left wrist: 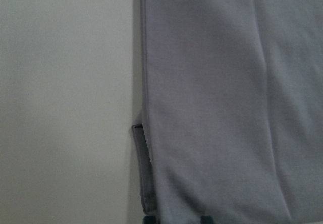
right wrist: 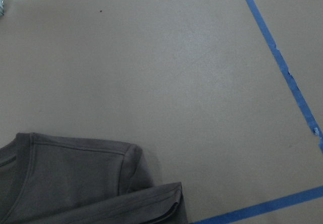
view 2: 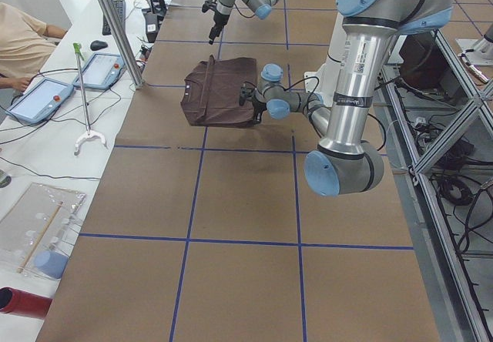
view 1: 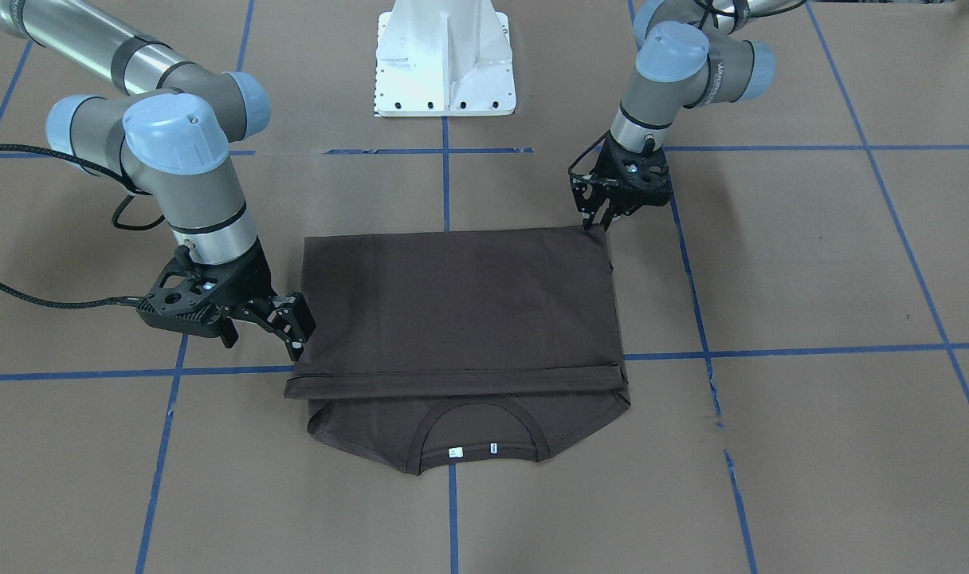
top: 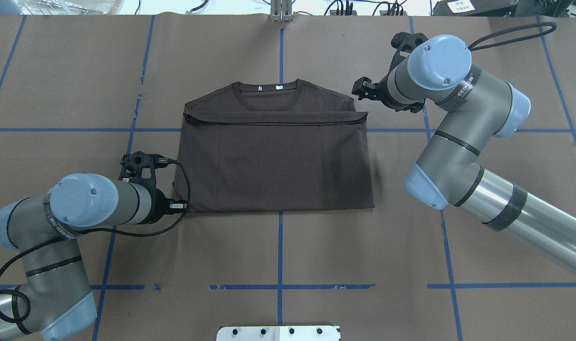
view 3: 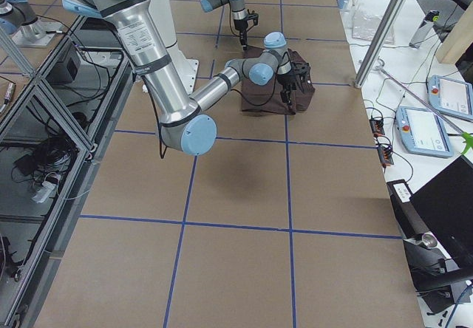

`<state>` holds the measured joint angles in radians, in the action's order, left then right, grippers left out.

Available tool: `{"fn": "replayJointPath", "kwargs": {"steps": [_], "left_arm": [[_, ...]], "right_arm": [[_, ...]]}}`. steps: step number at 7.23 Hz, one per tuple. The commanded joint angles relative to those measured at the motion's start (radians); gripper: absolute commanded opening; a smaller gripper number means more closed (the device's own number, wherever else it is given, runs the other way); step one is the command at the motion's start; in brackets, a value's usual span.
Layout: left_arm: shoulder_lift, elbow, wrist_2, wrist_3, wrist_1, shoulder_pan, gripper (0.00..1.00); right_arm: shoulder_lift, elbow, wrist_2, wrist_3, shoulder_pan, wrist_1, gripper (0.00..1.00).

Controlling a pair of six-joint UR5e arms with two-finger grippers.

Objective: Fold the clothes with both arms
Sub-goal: 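Move the left gripper to the folded edge nearest the robot and grasp it, then drag the folded shirt with the left gripper away from the robot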

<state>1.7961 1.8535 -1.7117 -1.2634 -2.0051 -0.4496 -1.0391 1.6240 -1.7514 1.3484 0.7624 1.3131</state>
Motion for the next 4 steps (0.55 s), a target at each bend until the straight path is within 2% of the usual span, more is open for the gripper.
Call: {"fn": "replayJointPath", "kwargs": {"steps": [1, 3, 4], "left_arm": [[-0.006, 0.001, 0.001, 0.001, 0.0, -0.004, 0.0], [-0.007, -0.003, 0.004, 0.018, 0.003, -0.058, 0.0], [-0.006, -0.029, 0.013, 0.1, 0.003, -0.095, 0.0]], "right_arm": [[-0.002, 0.004, 0.001, 0.001, 0.0, 0.0, 1.0], [-0.002, 0.004, 0.003, 0.002, 0.0, 0.0, 1.0], [-0.001, 0.004, 0.003, 0.002, 0.0, 0.0, 1.0]]}}
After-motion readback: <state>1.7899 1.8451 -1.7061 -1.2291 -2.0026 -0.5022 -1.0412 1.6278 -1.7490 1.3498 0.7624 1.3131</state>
